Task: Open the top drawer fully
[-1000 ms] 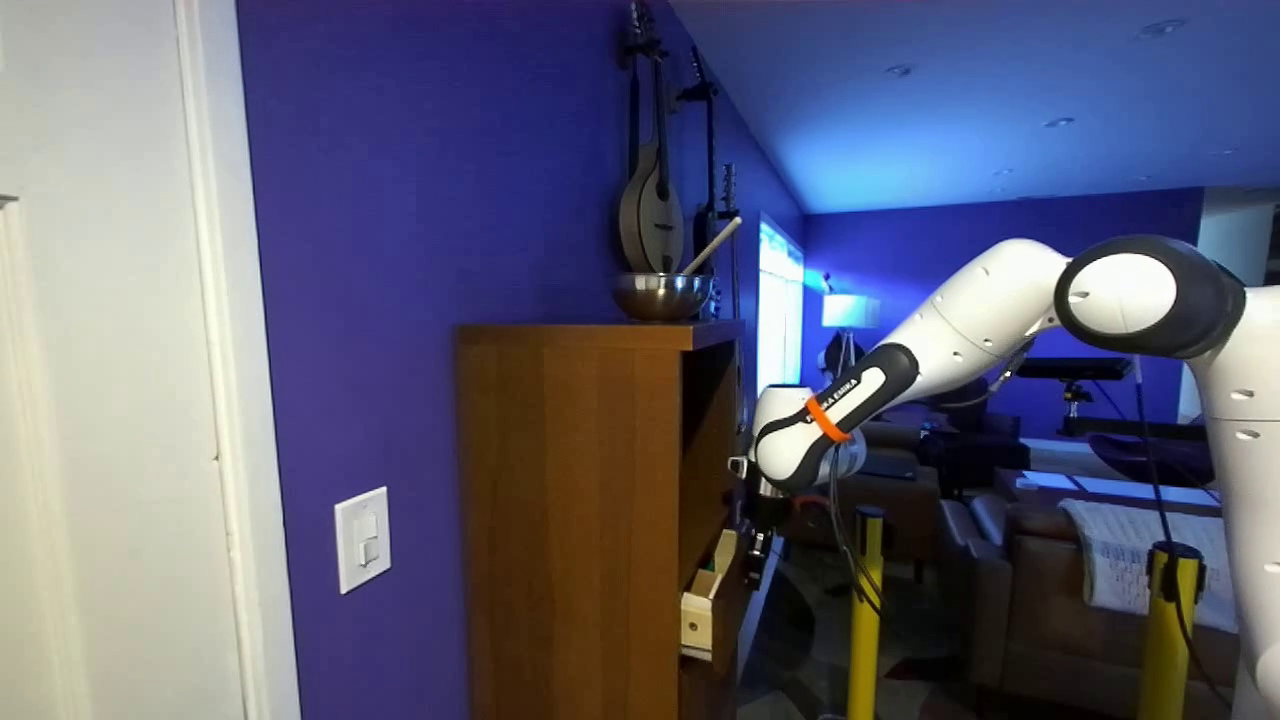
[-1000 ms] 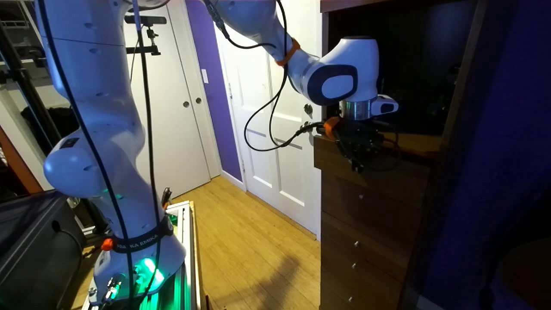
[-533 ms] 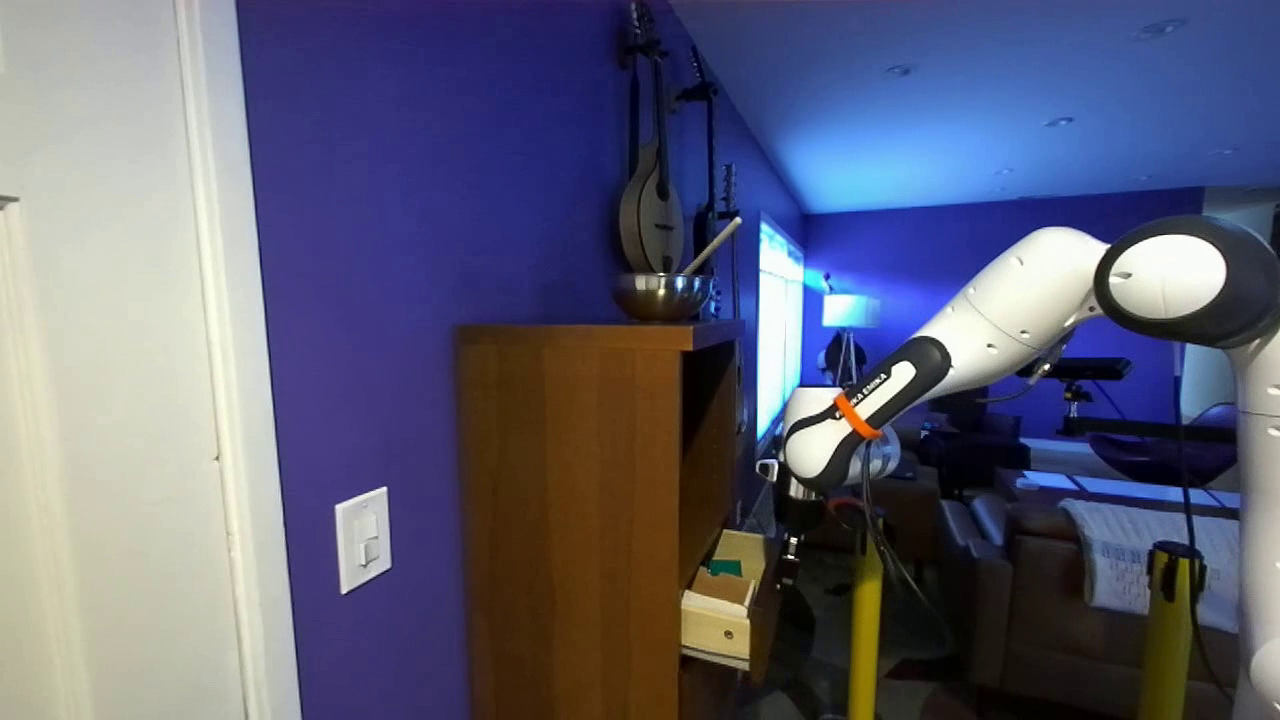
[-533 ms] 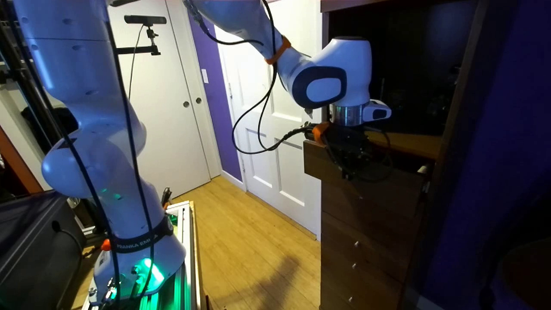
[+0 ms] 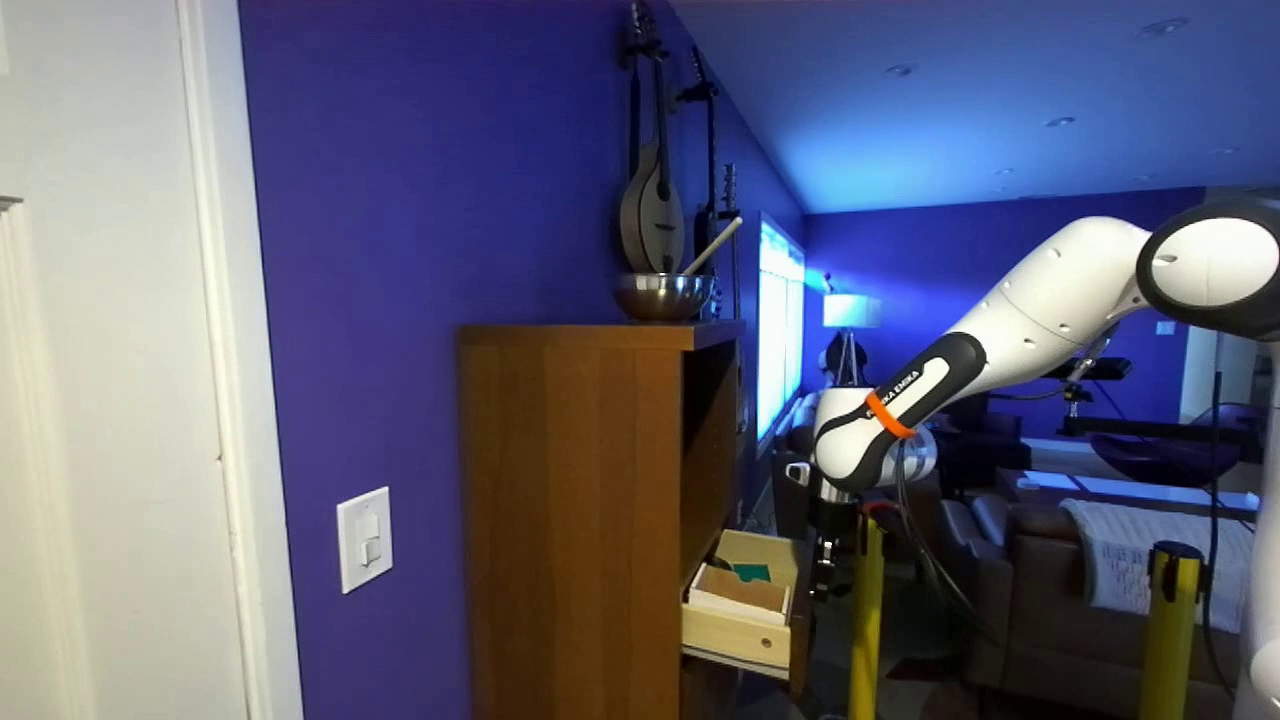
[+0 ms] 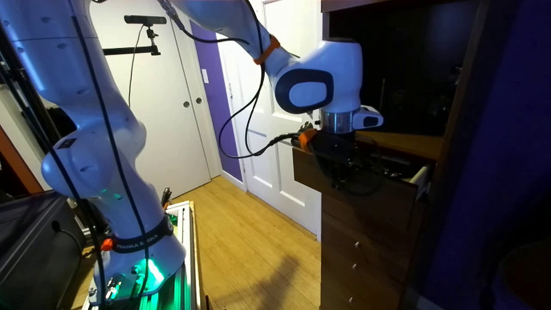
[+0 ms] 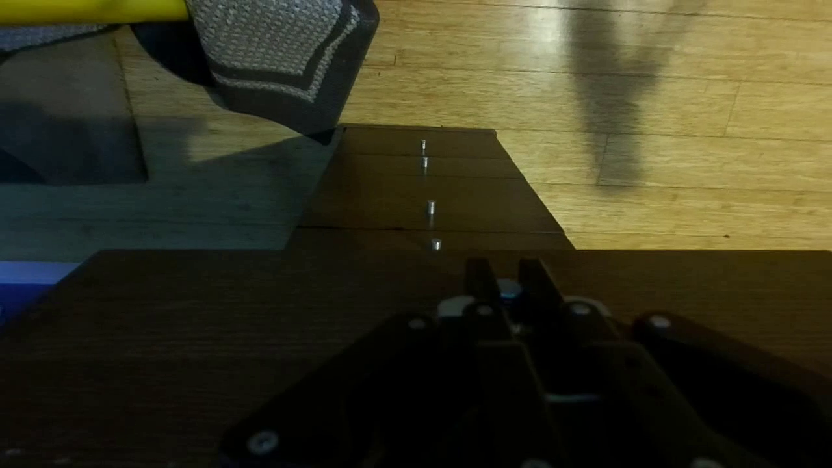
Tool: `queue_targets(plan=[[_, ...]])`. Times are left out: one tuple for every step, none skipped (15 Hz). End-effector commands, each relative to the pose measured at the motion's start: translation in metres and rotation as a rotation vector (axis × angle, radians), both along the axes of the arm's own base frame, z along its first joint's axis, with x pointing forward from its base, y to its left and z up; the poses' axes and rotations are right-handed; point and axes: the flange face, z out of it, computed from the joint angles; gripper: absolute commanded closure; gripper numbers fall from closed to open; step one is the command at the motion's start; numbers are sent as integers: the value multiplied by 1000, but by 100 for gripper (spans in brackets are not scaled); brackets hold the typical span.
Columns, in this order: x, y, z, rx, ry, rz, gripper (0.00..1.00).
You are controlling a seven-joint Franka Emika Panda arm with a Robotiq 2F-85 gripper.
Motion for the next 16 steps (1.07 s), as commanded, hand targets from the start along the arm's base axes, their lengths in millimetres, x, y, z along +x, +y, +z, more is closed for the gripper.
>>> queue_targets(plan=[[-30, -46, -20, -27, 30, -16, 96], [-33, -48, -20, -26, 34, -17, 96], [-35, -49, -20, -25, 32, -17, 96], [-35, -49, -20, -25, 32, -15, 93], [-36, -49, -19, -24, 33, -15, 61], [-36, -49, -18, -25, 33, -14, 60], [-37, -51, -19, -29, 40, -14, 54], [-38, -54, -20, -29, 48, -17, 48], [-40, -58, -21, -35, 54, -19, 42], [-41, -65, -18, -41, 60, -21, 34], [-42, -74, -16, -53, 62, -29, 27], [-44, -81, -12, -63, 63, -32, 20], [-44, -87, -6, -68, 58, -41, 12], [-43, -91, 0, -70, 50, -47, 6], [-42, -92, 8, -61, 44, -55, 0], [-41, -90, 15, -50, 41, -62, 0]])
